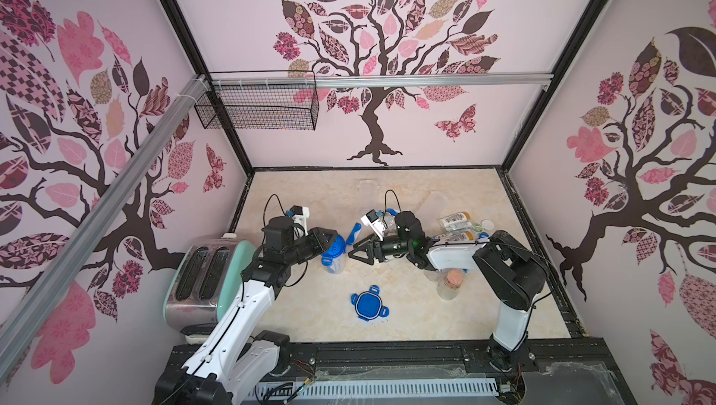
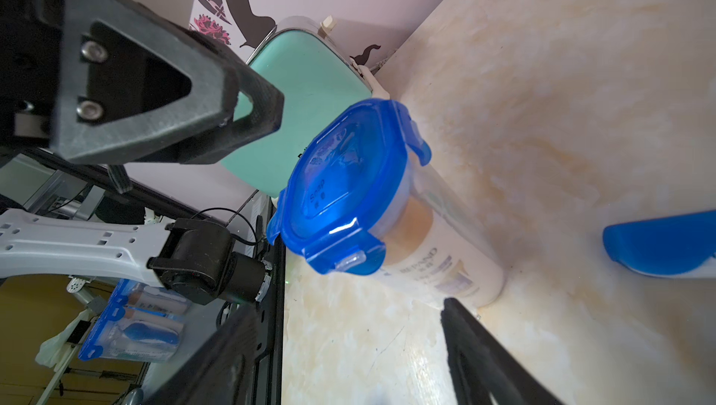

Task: Take out toiletry kits
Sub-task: Adjust the container at the center of the board.

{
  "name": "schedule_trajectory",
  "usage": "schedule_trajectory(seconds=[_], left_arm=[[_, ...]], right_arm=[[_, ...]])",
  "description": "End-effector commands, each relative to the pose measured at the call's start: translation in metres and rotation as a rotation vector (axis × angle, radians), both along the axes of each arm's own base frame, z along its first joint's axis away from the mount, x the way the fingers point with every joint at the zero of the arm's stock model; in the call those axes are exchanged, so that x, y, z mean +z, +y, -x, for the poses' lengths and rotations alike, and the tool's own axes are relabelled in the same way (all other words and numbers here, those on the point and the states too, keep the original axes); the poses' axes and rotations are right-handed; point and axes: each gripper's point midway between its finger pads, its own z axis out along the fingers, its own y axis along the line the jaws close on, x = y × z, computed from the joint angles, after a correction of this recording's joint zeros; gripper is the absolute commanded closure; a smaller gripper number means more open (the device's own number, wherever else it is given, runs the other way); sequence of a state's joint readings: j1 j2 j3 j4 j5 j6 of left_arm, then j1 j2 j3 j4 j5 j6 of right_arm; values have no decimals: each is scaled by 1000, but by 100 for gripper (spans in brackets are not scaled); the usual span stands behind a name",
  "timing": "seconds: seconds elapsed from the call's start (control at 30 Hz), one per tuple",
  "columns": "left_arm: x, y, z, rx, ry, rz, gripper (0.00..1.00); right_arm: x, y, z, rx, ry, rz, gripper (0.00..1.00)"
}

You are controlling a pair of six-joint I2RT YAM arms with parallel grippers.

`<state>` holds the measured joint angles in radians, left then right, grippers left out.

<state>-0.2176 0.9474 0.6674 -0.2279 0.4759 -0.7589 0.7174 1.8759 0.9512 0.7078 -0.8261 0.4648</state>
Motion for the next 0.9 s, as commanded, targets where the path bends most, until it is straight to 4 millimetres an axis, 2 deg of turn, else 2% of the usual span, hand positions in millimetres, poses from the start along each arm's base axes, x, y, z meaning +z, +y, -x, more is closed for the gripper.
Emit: schedule_trajectory(seconds=[0.0,0.23,0.53,0.87], left_arm=[[-4,10,-1,43,-6,-57,76],[-6,12,-2,51,-2,-64,76],[-8,14,0,56,-2,-78,75],[-13,15,0,59,10,-88,75]], right_arm=[[14,10,-9,0,-18,-31,23],[15,22,-10,22,-20,-30,23],[17,30,23,87,-51,-8,23],[25,26,42,96,-63,-17,23]])
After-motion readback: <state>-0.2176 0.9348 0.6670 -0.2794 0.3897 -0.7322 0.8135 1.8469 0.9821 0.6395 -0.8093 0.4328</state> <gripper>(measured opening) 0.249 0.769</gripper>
